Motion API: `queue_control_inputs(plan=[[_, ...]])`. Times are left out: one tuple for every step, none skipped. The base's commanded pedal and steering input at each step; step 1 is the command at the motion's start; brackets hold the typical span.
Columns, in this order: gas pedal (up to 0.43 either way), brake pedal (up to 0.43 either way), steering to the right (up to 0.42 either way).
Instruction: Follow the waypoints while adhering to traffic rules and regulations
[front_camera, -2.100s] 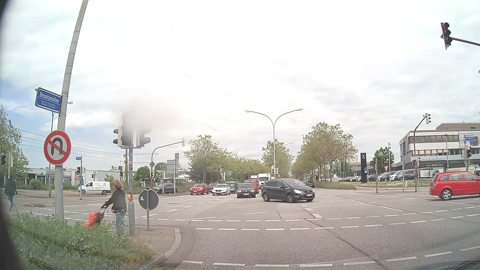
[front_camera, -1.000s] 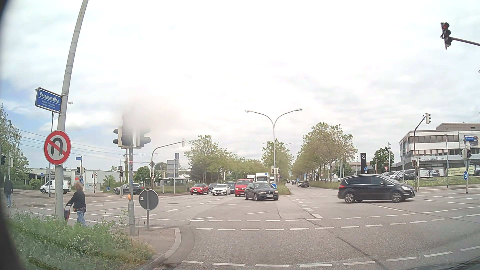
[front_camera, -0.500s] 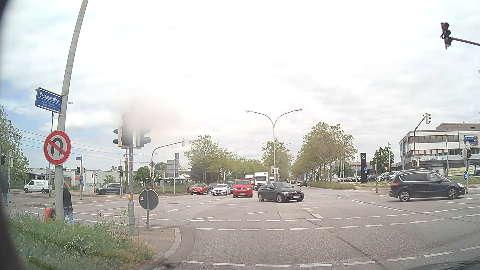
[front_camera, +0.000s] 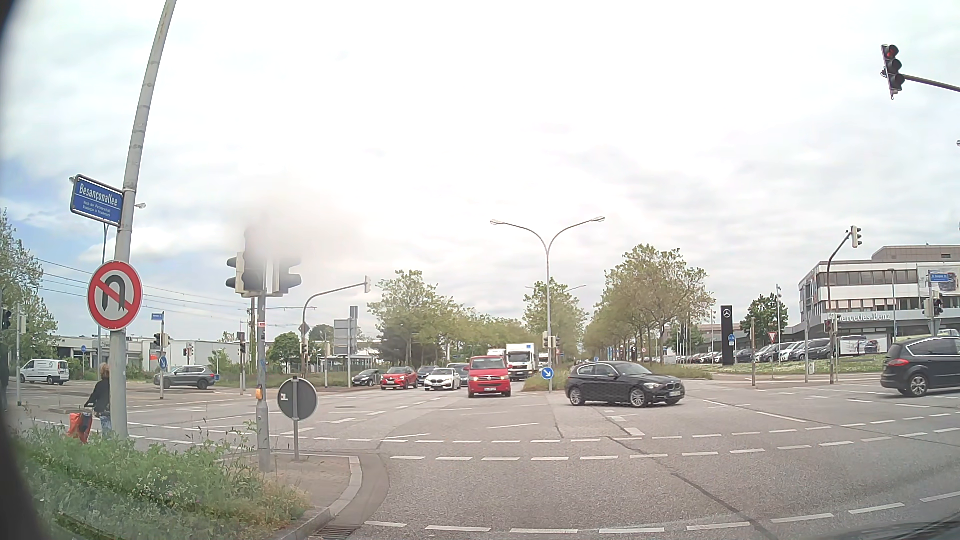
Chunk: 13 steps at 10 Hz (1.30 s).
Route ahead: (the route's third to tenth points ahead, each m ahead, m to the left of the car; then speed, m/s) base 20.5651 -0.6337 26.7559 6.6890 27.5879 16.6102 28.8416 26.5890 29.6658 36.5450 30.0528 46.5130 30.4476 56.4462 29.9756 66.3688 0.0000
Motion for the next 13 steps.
queue_control_inputs(plan=[[0.0,0.268,0.001],[0.0,0.268,0.001],[0.0,0.268,0.001],[0.0,0.268,0.001],[0.0,0.268,0.001],[0.0,0.268,0.001],[0.0,0.268,0.001],[0.0,0.268,0.001],[0.0,0.268,0.001],[0.0,0.274,0.001],[0.0,0.274,0.001],[0.0,0.274,0.001],[0.0,0.268,0.002]])
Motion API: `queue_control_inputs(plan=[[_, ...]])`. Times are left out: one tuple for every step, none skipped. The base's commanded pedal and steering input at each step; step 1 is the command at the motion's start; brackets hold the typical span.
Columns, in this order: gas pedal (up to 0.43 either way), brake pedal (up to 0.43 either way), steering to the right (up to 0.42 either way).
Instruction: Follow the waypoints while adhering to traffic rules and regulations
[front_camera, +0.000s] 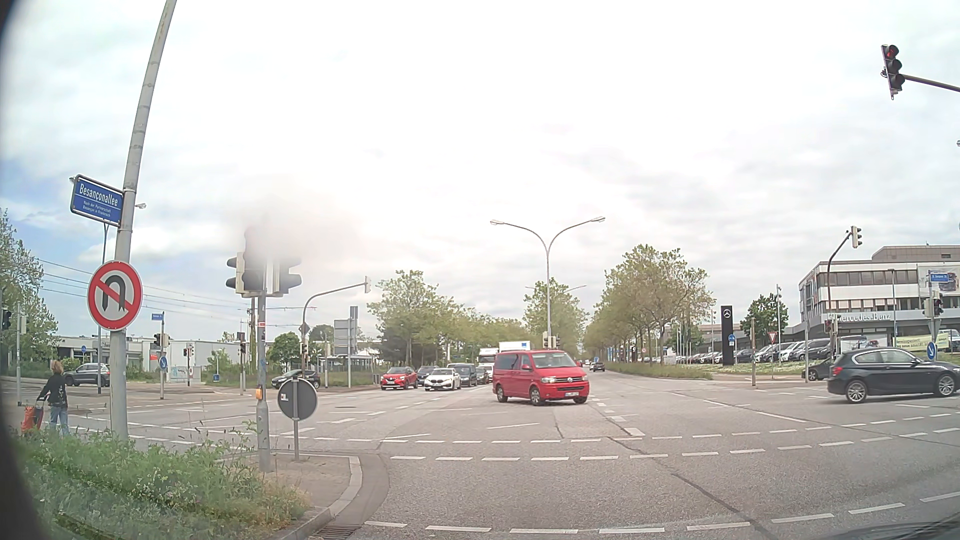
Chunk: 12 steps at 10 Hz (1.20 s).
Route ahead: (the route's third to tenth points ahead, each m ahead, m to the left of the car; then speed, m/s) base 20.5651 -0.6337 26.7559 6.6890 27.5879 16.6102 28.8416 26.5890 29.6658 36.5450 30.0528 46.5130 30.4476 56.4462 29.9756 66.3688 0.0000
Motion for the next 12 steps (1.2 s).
queue_control_inputs(plan=[[0.0,0.274,0.0],[0.0,0.268,-0.004],[0.0,0.268,-0.006],[0.0,0.262,-0.006],[0.0,0.262,-0.006],[0.0,0.256,-0.006],[0.0,0.256,-0.006],[0.0,0.256,-0.006],[0.0,0.256,-0.006],[0.0,0.256,-0.006],[0.0,0.256,-0.006],[0.0,0.256,-0.006]])
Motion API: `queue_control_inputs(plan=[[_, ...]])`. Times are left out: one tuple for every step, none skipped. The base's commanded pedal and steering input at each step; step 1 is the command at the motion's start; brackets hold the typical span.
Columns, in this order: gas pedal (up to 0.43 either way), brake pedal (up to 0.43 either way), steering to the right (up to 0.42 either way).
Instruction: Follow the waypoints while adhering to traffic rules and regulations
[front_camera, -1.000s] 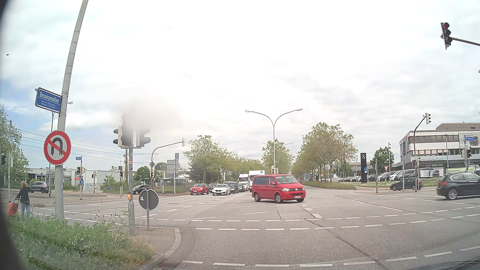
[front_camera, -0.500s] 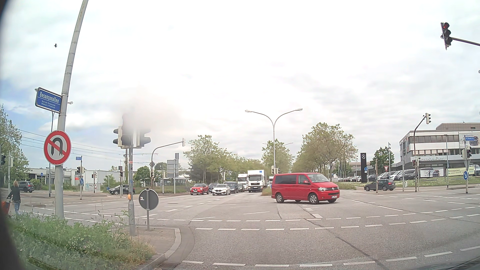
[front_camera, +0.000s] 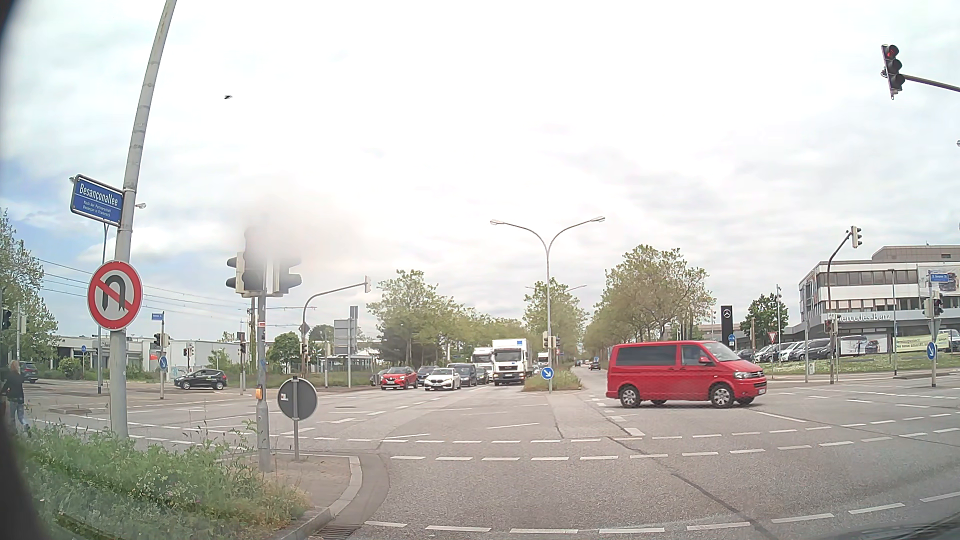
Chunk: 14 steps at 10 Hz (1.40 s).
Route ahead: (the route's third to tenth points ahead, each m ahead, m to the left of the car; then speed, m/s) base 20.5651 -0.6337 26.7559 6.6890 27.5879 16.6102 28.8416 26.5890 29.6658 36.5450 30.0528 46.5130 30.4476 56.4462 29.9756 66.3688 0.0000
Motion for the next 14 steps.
queue_control_inputs(plan=[[0.0,0.256,-0.006],[0.0,0.256,-0.006],[0.0,0.256,-0.006],[0.0,0.256,-0.006],[0.0,0.256,-0.006],[0.0,0.256,-0.006],[0.0,0.256,-0.006],[0.0,0.256,-0.007],[0.0,0.256,-0.008],[0.0,0.256,-0.008],[0.0,0.262,-0.008],[0.0,0.256,-0.008],[0.0,0.256,-0.006],[0.0,0.256,-0.006]])
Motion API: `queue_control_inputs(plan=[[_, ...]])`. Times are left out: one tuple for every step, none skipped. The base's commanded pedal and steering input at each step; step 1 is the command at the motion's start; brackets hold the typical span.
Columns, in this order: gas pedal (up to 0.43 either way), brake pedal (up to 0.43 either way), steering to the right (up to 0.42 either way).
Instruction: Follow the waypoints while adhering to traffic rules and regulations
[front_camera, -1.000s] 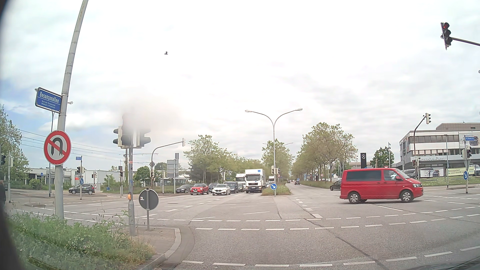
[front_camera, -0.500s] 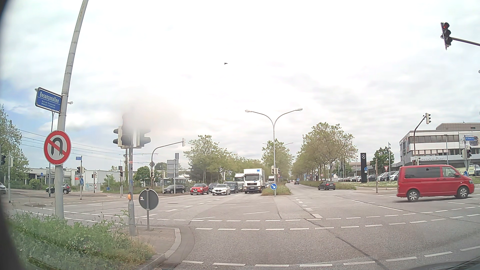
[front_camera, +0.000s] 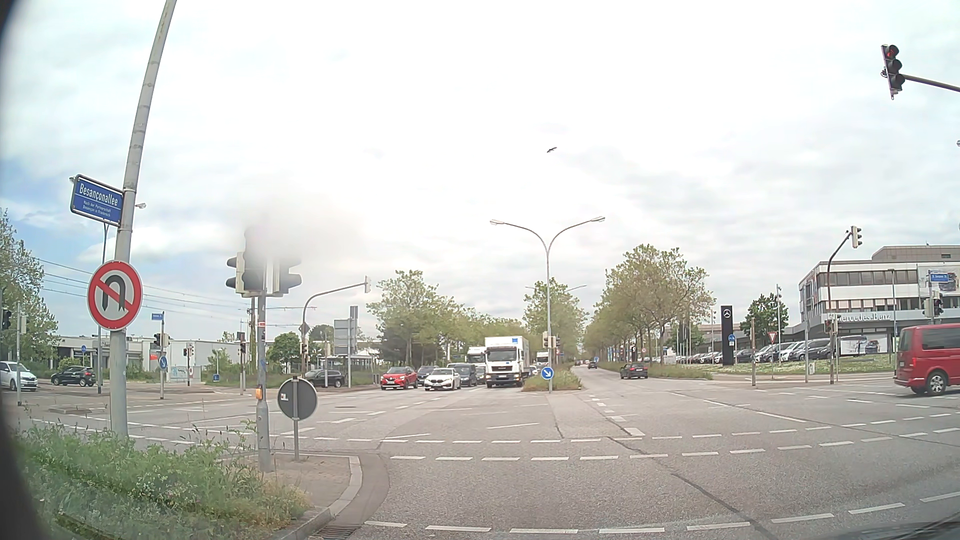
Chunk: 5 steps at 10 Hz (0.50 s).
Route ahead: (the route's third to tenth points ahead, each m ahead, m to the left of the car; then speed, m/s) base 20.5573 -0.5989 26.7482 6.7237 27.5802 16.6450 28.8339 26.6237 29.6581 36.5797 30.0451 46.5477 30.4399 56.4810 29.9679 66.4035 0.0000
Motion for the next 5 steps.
queue_control_inputs(plan=[[0.0,0.262,-0.006],[0.0,0.268,-0.006],[0.0,0.268,-0.006],[0.0,0.274,-0.006],[0.0,0.274,-0.006]])
